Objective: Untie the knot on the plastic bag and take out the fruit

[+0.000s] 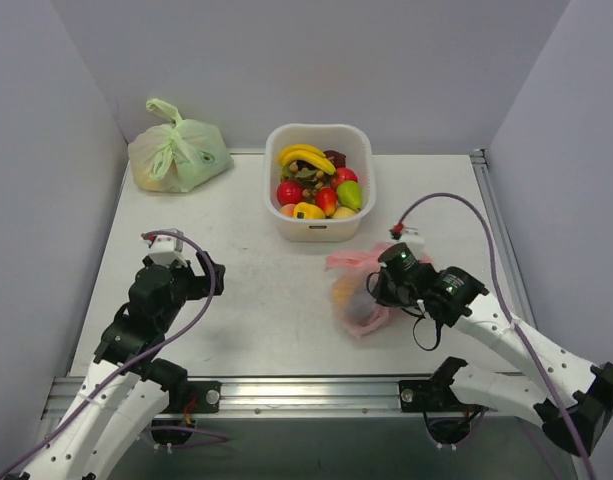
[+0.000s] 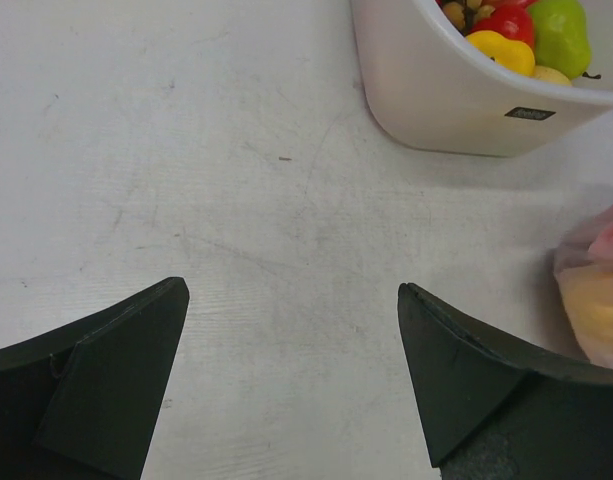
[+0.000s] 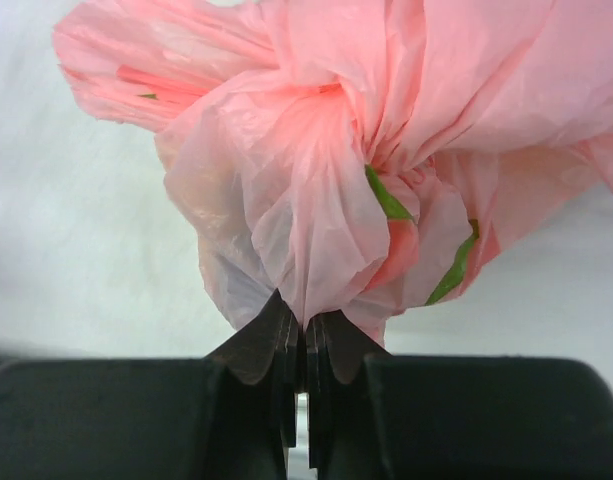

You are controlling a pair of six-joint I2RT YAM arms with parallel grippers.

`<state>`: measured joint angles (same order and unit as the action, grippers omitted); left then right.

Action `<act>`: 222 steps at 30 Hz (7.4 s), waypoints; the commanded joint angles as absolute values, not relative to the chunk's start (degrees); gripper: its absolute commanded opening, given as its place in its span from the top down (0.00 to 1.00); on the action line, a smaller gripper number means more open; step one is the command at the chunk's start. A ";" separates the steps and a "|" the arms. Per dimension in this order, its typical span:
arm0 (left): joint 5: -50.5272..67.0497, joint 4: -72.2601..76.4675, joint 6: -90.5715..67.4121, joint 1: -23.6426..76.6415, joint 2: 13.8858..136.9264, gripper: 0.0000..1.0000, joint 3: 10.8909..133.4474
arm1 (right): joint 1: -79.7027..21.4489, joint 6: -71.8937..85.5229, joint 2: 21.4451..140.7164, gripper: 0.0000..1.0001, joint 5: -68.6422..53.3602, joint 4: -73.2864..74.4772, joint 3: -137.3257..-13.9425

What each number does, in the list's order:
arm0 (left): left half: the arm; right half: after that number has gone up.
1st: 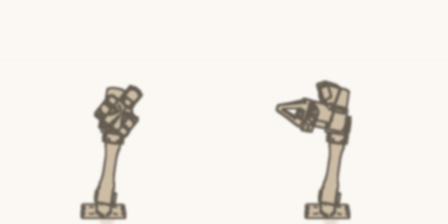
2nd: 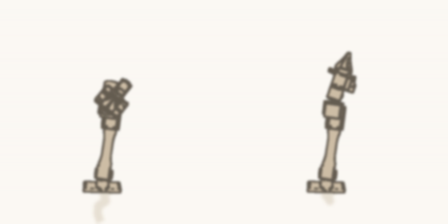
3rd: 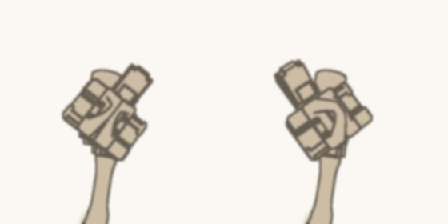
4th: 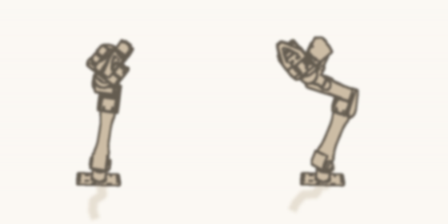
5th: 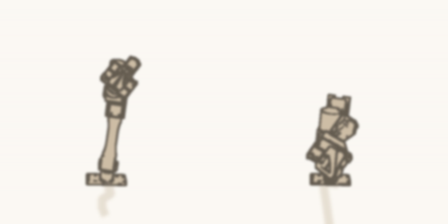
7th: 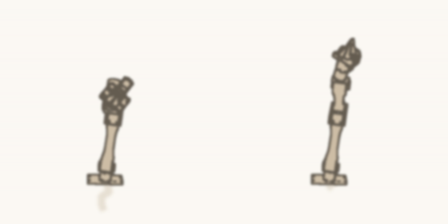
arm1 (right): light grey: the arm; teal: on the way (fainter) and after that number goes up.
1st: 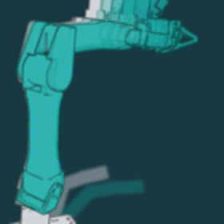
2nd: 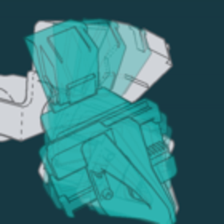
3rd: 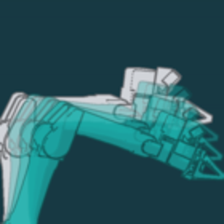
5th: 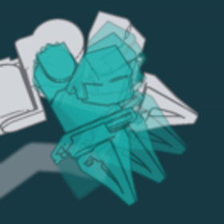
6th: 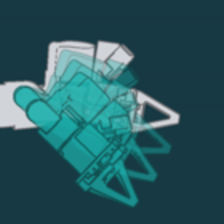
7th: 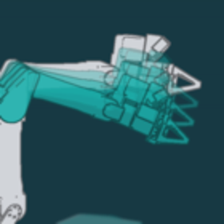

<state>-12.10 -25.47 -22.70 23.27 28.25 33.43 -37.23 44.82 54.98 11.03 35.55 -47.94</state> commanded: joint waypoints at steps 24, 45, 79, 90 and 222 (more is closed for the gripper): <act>8.80 -17.75 -28.89 31.98 36.82 0.03 33.57 | -51.77 5.00 61.98 0.00 3.78 30.23 -59.16; -26.35 -20.74 -48.43 70.92 64.85 0.10 49.83 | -48.69 28.29 52.38 0.11 9.22 23.03 -45.97; -31.64 -28.73 -32.89 45.19 54.41 1.00 46.23 | -26.90 35.07 46.15 1.00 9.32 21.78 -42.54; -22.17 -28.57 -27.77 37.70 50.28 0.70 46.41 | -28.55 26.90 46.58 0.55 -4.65 26.10 -48.24; -7.92 -31.29 -22.42 27.16 51.59 0.81 48.68 | -37.44 29.71 71.01 1.00 3.08 6.25 -56.60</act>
